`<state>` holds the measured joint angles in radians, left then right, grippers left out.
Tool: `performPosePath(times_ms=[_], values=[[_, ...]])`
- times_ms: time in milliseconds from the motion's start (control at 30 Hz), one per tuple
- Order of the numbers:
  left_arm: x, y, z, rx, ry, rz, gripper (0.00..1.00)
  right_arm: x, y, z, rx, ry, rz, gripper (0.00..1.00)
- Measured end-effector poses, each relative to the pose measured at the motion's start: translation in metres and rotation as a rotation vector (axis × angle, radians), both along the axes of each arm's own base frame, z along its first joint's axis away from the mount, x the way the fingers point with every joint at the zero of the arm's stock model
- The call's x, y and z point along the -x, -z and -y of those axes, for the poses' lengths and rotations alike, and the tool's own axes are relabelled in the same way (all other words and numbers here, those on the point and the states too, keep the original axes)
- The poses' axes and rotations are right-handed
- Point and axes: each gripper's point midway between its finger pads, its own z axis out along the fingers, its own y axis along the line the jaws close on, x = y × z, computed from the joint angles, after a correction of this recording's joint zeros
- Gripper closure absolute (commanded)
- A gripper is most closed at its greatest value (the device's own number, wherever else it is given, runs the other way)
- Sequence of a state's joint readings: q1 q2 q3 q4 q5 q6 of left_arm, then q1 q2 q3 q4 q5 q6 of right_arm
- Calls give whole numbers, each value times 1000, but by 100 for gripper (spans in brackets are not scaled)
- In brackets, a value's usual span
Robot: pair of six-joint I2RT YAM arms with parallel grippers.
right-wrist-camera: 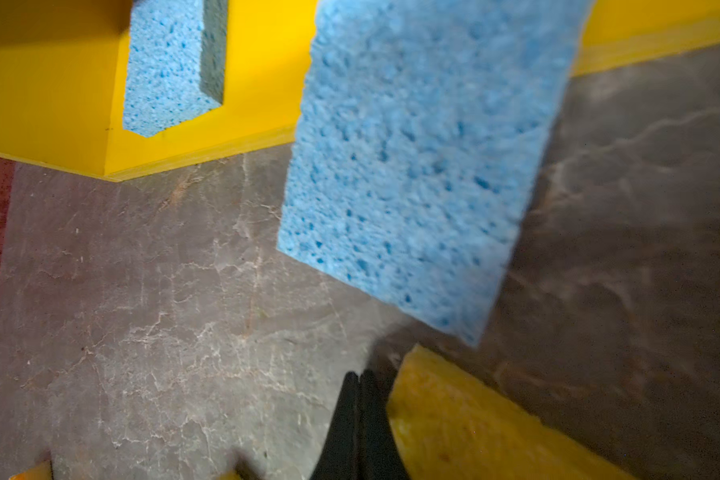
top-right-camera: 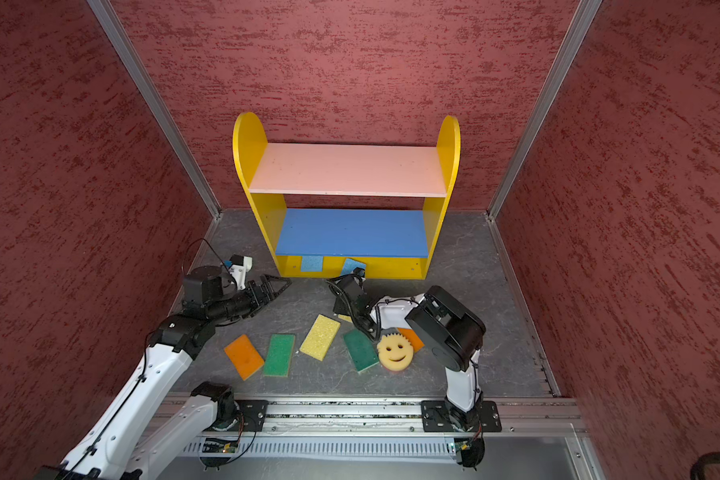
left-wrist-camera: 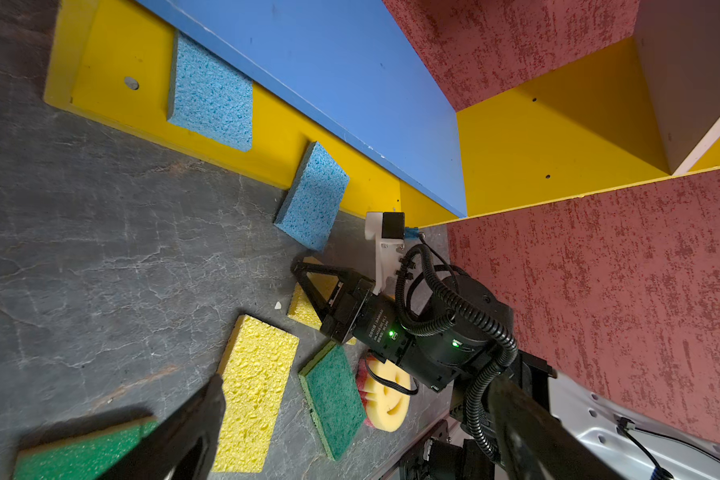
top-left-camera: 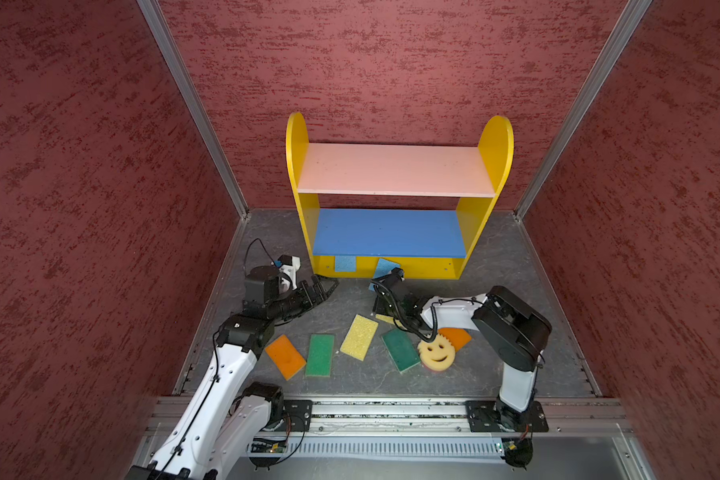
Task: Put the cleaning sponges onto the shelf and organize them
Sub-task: 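Push the blue sponge with the right gripper into the lower compartment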
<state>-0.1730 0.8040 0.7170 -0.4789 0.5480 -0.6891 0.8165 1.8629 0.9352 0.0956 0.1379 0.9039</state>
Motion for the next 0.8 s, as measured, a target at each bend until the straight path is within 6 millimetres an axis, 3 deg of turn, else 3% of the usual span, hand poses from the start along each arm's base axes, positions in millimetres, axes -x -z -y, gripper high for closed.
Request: performPosePath(times_ms=[167,300,500,667,800], values=[[0,0,0,-1,1,2,1,6,0,30,50,64,-9,100],[0,0,0,-1,1,2,1,3,-2,33,62,66,-4,100],[1,-2,0,0,0,10,1,-12,-11,8,-12,31,23,100],[2,-6,-2,0,-6,26,1,-16,2,-7,-53,6,12,100],[2,-5,-3,-3,-8,24,1,-23,2,-12,-103,26,26,100]])
